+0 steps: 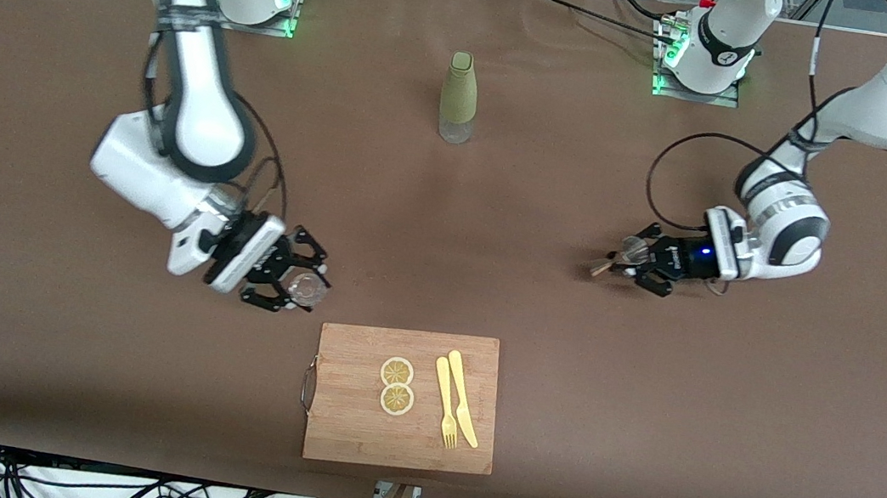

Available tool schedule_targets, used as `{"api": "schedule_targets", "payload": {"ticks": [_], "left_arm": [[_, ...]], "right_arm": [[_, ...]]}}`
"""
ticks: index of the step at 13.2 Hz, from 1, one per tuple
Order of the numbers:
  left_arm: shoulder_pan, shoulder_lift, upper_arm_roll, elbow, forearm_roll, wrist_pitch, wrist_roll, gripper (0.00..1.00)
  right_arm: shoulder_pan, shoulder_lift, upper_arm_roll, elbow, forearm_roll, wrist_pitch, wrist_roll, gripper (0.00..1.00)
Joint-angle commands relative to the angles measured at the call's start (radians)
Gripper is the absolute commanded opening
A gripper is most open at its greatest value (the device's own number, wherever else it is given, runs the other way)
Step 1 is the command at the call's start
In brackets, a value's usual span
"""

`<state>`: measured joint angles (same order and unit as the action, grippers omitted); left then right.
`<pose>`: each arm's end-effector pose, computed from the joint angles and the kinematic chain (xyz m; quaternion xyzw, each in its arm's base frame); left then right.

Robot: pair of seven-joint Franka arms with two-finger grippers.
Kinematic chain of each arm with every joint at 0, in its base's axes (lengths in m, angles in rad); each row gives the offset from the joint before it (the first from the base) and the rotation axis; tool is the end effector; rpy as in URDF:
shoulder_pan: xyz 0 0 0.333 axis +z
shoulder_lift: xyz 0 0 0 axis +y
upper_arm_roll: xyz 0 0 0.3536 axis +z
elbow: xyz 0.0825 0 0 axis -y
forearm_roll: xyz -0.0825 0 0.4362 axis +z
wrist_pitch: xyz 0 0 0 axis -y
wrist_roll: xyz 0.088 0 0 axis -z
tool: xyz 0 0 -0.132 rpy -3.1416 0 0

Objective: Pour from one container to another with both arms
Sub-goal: 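Carry the beaker back with the right gripper while the left carries the jigger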

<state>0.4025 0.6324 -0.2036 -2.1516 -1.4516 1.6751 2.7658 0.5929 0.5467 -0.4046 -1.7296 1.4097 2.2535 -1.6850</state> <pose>0.5499 -0.0200 0.1112 0.5445 -0.4624 0.5341 0.4521 0.7212 0.2170 0.2870 -0.7926 -0.4352 -0.3156 0.2877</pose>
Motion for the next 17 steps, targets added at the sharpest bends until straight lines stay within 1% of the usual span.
{"api": "schedule_targets", "payload": {"ticks": [1,3,4,6,8,9,11,13,17], "left_arm": [[0.051,-0.053,0.071,-0.039,0.158,-0.058,0.095,0.00],[0.056,-0.048,0.149,0.005,0.284,-0.096,0.064,0.00],[0.056,-0.040,0.183,0.027,0.325,-0.127,0.060,0.00],[0.058,-0.014,0.219,0.030,0.370,-0.158,0.066,0.00],[0.065,0.010,0.225,0.041,0.382,-0.163,0.072,0.00],[0.065,0.030,0.249,0.055,0.387,-0.169,0.072,0.00],[0.065,0.085,0.263,0.116,0.421,-0.189,0.067,0.00],[0.062,0.114,0.283,0.189,0.460,-0.215,0.066,0.00],[0.058,0.147,0.297,0.269,0.461,-0.227,0.058,0.00]], "right_arm": [[-0.125,0.050,0.015,0.039,0.017,-0.155,-0.161,0.36],[-0.191,0.079,0.016,0.039,0.020,-0.268,-0.243,0.36],[-0.229,0.099,0.016,0.039,0.018,-0.323,-0.278,0.36],[-0.298,0.149,0.016,0.039,0.020,-0.447,-0.338,0.36],[-0.369,0.200,0.018,0.039,0.017,-0.538,-0.413,0.36],[-0.395,0.215,0.018,0.039,0.017,-0.581,-0.430,0.36],[-0.438,0.248,0.018,0.039,0.012,-0.633,-0.443,0.36],[-0.467,0.286,0.020,0.039,0.014,-0.683,-0.485,0.36],[-0.485,0.369,0.035,0.080,0.017,-0.690,-0.509,0.37]]}}
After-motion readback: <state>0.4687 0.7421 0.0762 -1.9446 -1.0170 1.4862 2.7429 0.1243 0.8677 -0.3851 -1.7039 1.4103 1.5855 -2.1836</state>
